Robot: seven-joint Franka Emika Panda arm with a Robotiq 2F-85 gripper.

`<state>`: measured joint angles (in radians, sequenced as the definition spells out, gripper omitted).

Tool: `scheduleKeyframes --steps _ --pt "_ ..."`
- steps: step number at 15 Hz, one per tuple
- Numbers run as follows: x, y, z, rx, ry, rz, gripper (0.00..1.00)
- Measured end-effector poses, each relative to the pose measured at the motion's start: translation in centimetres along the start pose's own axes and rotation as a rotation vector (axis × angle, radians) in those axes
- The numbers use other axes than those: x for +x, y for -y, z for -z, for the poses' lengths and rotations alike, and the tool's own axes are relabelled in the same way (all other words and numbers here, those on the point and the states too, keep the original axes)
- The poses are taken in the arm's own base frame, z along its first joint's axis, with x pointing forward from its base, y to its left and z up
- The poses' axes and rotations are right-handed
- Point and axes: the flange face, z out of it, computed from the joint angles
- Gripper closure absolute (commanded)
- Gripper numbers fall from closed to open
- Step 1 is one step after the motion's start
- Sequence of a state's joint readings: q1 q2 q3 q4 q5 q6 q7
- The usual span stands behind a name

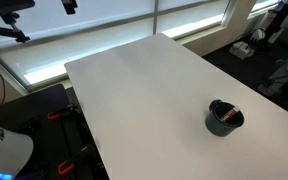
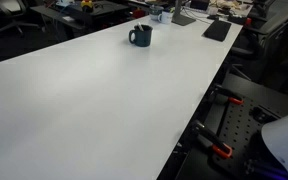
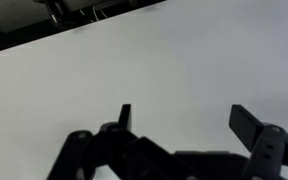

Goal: Take the marker out of the cup

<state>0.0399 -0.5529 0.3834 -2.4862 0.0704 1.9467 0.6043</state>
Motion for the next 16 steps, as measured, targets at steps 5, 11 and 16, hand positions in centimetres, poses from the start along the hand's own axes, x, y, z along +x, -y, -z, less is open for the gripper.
scheduleKeyframes --steps 5,11,16 --pt "0.6 -0.7 -0.2 0.001 0.008 -0.012 0.00" --pt "2.4 -2.1 -1.7 0.013 0.062 -0.056 0.00" --pt "3.5 -2.2 -2.3 0.006 0.029 -0.065 0.00"
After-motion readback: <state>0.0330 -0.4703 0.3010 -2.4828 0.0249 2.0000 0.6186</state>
